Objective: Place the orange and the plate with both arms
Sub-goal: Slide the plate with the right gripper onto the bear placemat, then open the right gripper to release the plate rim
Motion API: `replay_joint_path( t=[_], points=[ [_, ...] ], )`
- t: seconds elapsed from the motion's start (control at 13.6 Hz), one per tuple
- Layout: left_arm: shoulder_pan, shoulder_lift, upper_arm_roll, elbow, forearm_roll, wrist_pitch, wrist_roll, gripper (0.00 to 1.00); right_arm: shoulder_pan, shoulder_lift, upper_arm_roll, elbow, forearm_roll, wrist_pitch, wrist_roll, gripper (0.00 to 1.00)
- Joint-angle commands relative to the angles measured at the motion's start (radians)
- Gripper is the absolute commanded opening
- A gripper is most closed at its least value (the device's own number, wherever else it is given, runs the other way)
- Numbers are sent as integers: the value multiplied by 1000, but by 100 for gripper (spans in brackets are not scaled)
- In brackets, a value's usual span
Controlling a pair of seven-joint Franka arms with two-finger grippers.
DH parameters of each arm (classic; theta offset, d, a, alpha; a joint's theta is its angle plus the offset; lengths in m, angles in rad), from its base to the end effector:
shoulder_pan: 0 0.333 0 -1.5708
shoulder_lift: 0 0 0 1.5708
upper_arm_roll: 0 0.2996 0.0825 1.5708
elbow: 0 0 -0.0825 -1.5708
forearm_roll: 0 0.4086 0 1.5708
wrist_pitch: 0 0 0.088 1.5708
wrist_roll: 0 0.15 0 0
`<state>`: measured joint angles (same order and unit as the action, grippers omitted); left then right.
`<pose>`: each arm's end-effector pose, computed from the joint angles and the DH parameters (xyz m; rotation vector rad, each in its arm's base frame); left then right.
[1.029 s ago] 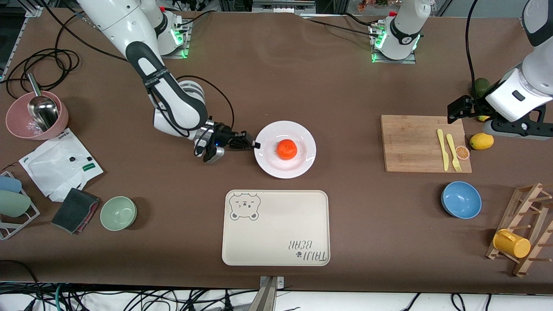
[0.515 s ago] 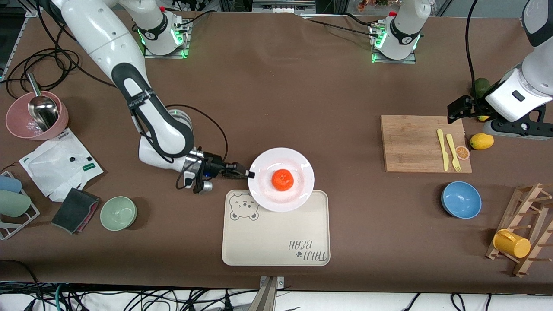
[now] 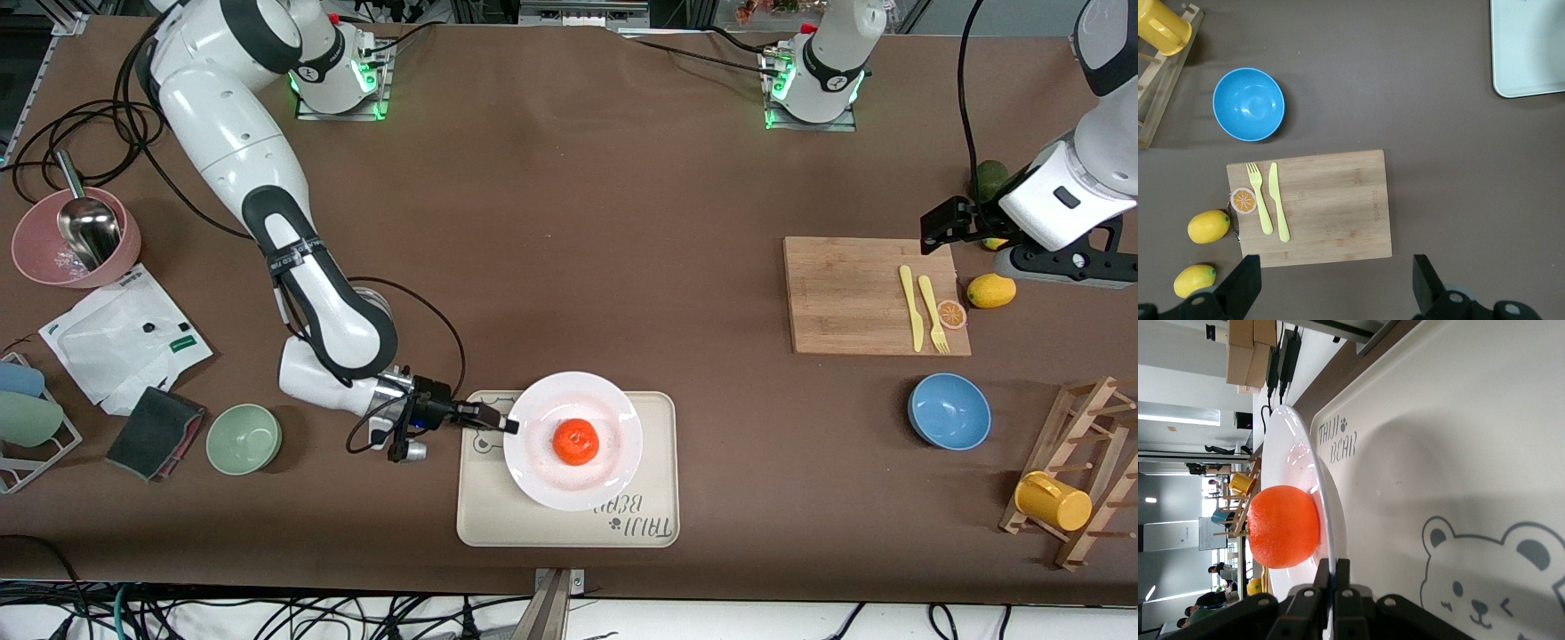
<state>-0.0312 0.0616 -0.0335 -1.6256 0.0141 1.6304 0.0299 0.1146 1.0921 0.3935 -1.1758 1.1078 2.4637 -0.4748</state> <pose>0.5945 -0.0361 0.5067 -3.1238 0.1498 0.0884 0.7365 0.3341 0.1274 -2.0573 0.1466 -0.1826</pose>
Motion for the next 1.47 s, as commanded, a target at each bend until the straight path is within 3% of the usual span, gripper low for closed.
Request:
replay_joint_path(
  t=[0.0, 0.66, 0.74, 0.88, 1.18, 1.32, 1.4],
  points=[
    [5, -11, 0, -8, -14, -6, 19, 100, 40, 103, 8, 145, -28, 1, 35, 0],
    [5, -11, 0, -4, -5, -6, 25, 100, 37, 129, 7, 143, -29, 1, 16, 0],
    [5, -11, 0, -5, -5, -6, 25, 100, 36, 129, -4, 142, -29, 1, 15, 10],
    [5, -11, 0, -3, -5, -6, 27, 100, 36, 129, -18, 140, -32, 0, 4, 20],
    [5, -11, 0, -3, -5, -4, 28, 100, 26, 118, -25, 127, -39, -3, -5, 25],
    [4, -11, 0, -3, -5, -4, 30, 100, 19, 83, -31, 81, -81, -5, -4, 41],
    [4, -11, 0, -3, -5, -4, 30, 100, 8, 59, -32, 52, -107, -6, -2, 54]
  ],
)
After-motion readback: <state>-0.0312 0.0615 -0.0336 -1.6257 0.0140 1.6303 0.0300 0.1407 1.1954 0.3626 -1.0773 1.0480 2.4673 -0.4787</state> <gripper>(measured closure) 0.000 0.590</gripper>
